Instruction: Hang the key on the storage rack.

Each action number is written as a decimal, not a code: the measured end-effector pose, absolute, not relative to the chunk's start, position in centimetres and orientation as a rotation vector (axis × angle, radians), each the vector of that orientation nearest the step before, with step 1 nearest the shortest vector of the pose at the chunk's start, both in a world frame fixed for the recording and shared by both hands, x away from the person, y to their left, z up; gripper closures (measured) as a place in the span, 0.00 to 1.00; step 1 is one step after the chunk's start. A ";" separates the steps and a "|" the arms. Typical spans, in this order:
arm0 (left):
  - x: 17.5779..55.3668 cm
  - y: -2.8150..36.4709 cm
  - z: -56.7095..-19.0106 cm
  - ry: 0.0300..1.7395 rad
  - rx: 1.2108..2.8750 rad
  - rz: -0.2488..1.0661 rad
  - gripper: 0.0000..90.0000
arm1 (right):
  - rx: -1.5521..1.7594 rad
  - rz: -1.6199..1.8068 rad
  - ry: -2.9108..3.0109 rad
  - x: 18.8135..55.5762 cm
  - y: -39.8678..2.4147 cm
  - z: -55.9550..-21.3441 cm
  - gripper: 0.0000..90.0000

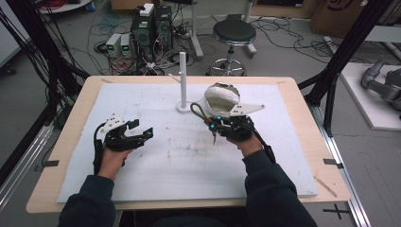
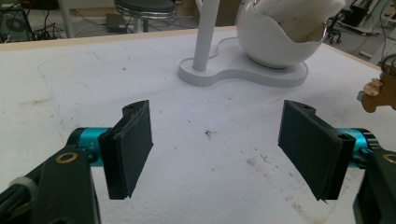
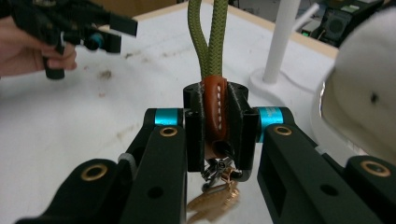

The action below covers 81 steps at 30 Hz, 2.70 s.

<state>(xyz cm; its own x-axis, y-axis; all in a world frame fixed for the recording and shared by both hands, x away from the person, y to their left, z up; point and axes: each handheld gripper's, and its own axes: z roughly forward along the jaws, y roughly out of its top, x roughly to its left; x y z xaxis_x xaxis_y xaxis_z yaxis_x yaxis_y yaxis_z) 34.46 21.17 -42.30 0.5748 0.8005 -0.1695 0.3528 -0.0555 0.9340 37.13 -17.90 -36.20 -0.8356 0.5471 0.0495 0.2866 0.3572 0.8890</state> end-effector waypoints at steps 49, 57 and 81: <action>34.4 21.4 -42.3 0.978 1.633 0.465 0.30 | 0.935 1.375 2.225 44.9 -11.5 -34.1 0.70; 34.4 21.8 -42.1 0.998 1.594 0.468 0.25 | 0.854 1.346 2.168 42.4 -15.6 -33.1 0.55; 34.7 21.5 -41.9 0.957 1.604 0.520 0.23 | 1.071 1.184 2.131 33.3 -31.7 -40.2 0.24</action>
